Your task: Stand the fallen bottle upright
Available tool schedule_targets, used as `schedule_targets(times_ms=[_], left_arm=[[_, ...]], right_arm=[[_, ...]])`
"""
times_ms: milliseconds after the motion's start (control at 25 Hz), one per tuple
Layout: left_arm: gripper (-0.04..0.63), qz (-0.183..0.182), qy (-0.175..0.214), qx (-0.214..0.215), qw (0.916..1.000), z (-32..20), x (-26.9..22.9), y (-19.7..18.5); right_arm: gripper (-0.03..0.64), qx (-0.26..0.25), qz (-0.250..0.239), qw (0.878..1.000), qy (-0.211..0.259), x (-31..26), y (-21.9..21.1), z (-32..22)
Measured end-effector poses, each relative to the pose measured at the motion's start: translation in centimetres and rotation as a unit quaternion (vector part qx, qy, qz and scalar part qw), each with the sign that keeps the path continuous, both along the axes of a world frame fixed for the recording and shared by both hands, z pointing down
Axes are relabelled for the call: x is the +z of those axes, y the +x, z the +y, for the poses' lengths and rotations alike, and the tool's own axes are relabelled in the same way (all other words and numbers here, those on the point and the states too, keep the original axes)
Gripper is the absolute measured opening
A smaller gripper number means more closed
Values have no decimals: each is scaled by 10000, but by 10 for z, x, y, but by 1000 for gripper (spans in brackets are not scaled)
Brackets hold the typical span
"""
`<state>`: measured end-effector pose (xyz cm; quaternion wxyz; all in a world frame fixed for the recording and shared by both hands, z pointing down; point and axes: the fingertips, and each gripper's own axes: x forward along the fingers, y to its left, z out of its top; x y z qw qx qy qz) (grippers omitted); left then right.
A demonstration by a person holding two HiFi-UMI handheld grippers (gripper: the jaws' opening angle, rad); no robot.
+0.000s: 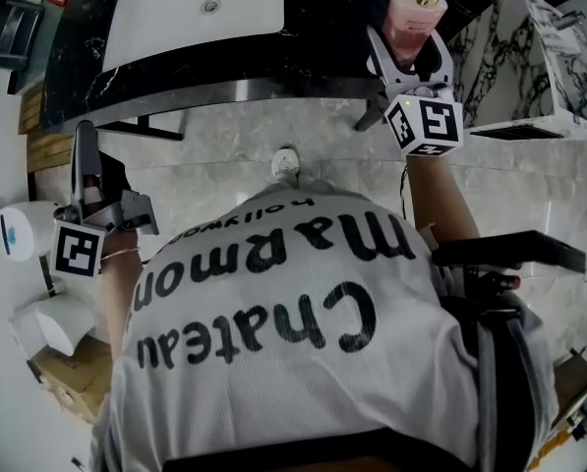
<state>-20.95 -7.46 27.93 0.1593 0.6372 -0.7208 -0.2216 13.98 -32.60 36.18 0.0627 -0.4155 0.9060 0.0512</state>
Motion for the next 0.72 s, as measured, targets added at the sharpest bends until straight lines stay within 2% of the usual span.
schedule_targets(times_ms=[360,720], left_arm=[[14,93,80,-172,9998,13,9,19],[14,157,85,-272,9995,19,14,18]], right_arm=[[311,-233,42,9997,-33,3,8,7],[311,-314,104,9994,-30,2,2,10]])
